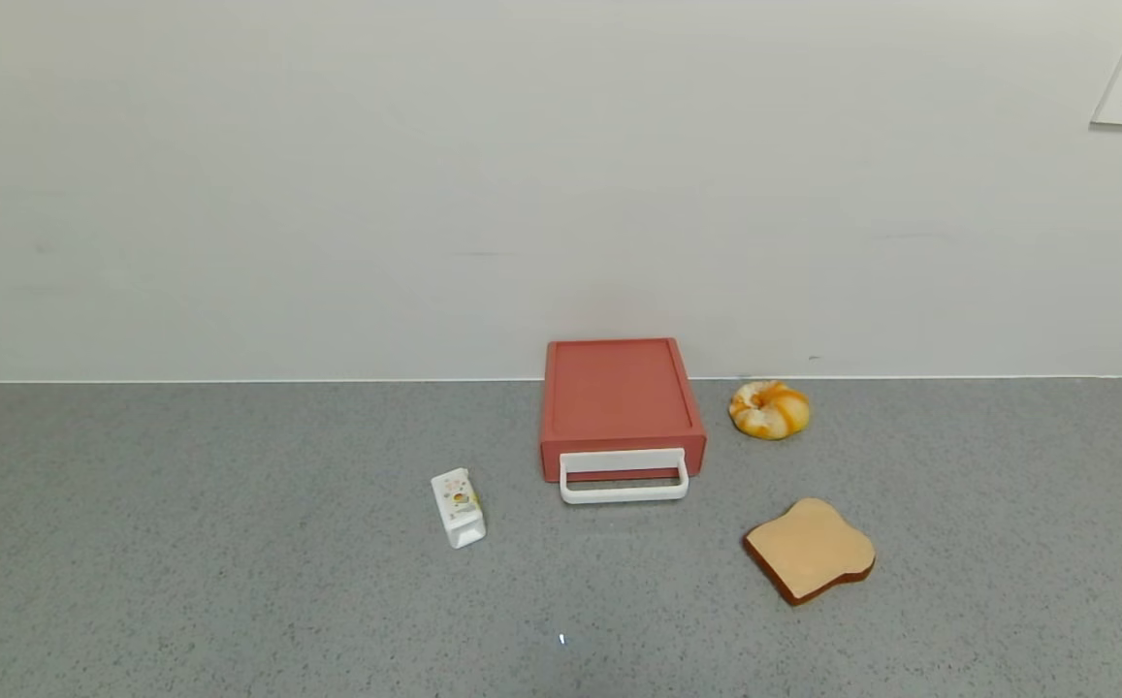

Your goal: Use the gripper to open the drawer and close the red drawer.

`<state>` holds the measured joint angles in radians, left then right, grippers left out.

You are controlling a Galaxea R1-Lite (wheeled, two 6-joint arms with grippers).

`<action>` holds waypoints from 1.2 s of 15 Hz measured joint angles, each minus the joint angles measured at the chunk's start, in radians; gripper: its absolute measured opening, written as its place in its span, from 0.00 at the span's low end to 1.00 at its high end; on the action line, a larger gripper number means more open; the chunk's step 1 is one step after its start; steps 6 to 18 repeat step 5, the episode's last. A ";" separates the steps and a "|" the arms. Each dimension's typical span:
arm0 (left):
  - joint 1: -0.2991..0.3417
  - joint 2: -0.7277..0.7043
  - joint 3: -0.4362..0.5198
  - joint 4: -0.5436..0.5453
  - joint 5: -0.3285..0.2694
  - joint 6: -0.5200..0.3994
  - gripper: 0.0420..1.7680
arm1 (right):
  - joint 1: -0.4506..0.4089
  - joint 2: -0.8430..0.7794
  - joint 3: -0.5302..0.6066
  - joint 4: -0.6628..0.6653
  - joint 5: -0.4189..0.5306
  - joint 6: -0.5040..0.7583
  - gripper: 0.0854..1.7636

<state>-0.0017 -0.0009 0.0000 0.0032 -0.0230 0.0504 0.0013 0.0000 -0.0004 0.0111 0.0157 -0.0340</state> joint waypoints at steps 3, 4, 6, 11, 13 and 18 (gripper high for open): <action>0.000 0.000 0.000 0.000 0.000 0.000 0.97 | 0.000 0.000 0.000 -0.003 -0.002 0.016 0.96; 0.000 0.000 0.000 0.000 0.000 0.000 0.97 | 0.000 0.000 0.000 -0.003 -0.002 0.016 0.96; 0.000 0.000 0.000 0.000 0.000 0.000 0.97 | 0.000 0.000 0.000 -0.003 -0.002 0.016 0.96; 0.000 0.000 0.000 0.000 0.000 0.000 0.97 | 0.000 0.000 0.000 -0.003 -0.002 0.016 0.96; 0.000 0.000 0.000 0.000 0.000 0.000 0.97 | 0.000 0.000 0.000 -0.003 -0.002 0.016 0.96; 0.000 0.000 0.000 0.000 0.000 0.000 0.97 | 0.000 0.000 0.000 -0.003 -0.002 0.016 0.96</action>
